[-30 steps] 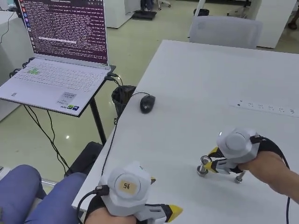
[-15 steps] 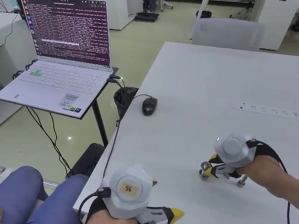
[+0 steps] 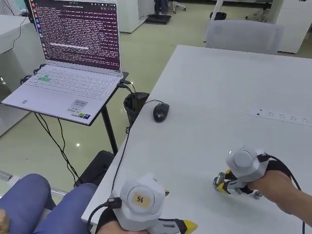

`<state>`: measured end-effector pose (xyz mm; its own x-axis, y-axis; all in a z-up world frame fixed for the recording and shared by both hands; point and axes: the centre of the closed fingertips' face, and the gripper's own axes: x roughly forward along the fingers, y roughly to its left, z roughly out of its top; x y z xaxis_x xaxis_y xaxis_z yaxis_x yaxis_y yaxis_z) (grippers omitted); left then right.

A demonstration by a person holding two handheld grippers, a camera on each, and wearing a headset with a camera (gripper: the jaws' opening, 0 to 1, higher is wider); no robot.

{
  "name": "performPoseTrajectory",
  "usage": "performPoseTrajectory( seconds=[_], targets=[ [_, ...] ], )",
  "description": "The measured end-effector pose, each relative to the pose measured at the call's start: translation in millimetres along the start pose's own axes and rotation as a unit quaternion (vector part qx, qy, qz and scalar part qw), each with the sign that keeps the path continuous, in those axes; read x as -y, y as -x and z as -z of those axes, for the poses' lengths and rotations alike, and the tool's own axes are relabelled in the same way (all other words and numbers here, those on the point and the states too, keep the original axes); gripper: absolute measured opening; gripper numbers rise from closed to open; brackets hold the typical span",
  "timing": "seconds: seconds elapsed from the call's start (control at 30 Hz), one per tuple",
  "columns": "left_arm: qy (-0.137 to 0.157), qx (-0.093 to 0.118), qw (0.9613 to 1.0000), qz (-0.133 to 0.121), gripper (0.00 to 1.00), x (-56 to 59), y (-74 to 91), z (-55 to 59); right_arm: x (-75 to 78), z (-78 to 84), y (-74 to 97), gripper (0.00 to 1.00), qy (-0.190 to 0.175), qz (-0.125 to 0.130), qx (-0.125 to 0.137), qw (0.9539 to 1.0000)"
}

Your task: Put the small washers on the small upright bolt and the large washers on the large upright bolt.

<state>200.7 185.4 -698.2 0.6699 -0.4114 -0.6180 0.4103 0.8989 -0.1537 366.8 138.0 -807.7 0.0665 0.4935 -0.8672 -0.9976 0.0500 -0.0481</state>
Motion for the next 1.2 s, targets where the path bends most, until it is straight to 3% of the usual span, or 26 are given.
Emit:
performPoseTrajectory(
  seconds=[0.3,0.4,0.57,0.63,0.93,1.07,1.2],
  targets=[
    [-0.001,-0.003,1.0000,0.001,0.58,2.1,-2.0,-0.2,-4.2,7.7,2.8,0.24,-0.033,0.014,0.020,0.9991],
    [-0.002,-0.003,1.0000,0.003,0.58,3.5,-3.6,-1.0,-6.5,12.0,8.7,0.25,-0.064,0.022,0.036,0.9971],
    [-0.003,-0.006,1.0000,0.005,0.58,6.2,-8.3,-0.6,-26.6,29.5,18.2,0.25,-0.094,0.025,0.043,0.9943],
    [-0.005,-0.008,0.9999,0.007,0.58,8.6,-10.5,-0.7,-36.2,31.8,21.5,0.26,-0.102,0.022,0.058,0.9928],
    [-0.016,-0.015,0.9996,0.017,0.58,14.9,-22.3,-3.1,-80.8,68.8,38.2,0.32,-0.161,0.003,0.079,0.9837],
    [-0.019,-0.016,0.9995,0.020,0.58,16.5,-29.3,-6.0,-84.9,91.2,51.6,0.35,-0.193,0.009,0.085,0.9776],
    [-0.023,-0.016,0.9994,0.022,0.58,19.1,-34.2,-10.7,-77.9,113.9,76.7,0.40,-0.217,0.035,0.101,0.9703]
  ],
)
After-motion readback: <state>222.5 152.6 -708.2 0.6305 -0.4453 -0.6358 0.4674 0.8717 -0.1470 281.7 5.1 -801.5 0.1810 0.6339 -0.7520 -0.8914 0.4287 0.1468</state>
